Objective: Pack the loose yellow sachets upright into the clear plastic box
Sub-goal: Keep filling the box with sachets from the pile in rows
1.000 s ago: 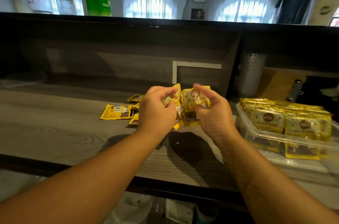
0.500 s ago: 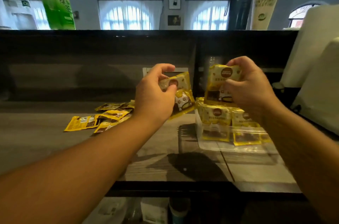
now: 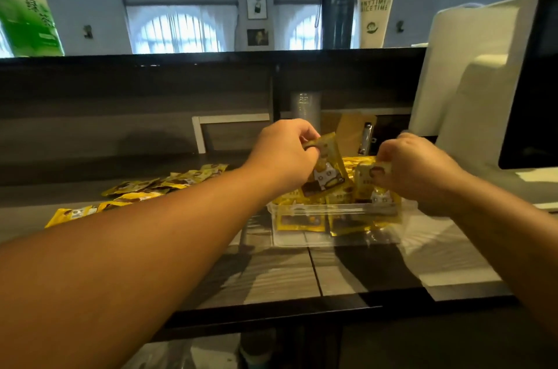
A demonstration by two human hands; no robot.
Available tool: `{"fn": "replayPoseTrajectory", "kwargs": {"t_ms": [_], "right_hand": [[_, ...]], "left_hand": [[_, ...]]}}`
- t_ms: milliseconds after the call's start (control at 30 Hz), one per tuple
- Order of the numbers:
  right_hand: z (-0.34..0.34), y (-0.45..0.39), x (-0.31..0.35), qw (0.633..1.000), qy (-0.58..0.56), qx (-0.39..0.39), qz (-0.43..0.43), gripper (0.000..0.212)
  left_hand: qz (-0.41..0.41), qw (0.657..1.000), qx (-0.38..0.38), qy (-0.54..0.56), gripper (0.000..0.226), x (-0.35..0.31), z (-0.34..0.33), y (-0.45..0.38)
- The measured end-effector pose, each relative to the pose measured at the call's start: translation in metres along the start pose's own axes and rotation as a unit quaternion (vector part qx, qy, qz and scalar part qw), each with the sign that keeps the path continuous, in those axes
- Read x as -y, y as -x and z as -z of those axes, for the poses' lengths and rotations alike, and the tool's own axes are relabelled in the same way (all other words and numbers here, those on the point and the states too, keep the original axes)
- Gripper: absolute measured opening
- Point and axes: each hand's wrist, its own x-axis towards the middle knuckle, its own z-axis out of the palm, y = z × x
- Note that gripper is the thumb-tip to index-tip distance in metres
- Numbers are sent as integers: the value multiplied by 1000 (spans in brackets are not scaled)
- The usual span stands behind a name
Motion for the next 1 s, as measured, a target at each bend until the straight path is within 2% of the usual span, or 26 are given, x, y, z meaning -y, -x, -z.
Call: {"fn": "replayPoseTrajectory", "kwargs": {"t_ms": [100, 267, 467, 567, 667, 800, 900, 1000], "right_hand": [[-2, -1, 1, 996, 58, 52, 32, 26], [-6, -5, 5, 989, 98, 93, 53, 30], [-8, -12, 2, 990, 90, 98, 42, 32], [-13, -16, 0, 993, 51, 108, 21, 53], [-14, -21, -3, 992, 20, 119, 31, 82], [-11, -34, -4, 977, 34, 190, 85, 107], [-13, -44, -4, 957, 123, 231, 124, 120], [-21, -50, 2, 943, 161, 265, 121, 119]], "left_hand": [[-9, 997, 38, -60, 11, 1, -8, -5], [-41, 984, 85, -151, 14, 5, -19, -11], [-122, 946, 100, -283, 16, 12, -34, -19], [-146, 930, 108, -320, 27, 17, -39, -23], [-146, 931, 144, -302, 46, 19, -41, -27], [-113, 931, 205, -282, 78, 20, -38, -34], [-53, 903, 284, -319, 120, 22, -34, -43], [-32, 865, 321, -385, 136, 24, -34, -46]]}}
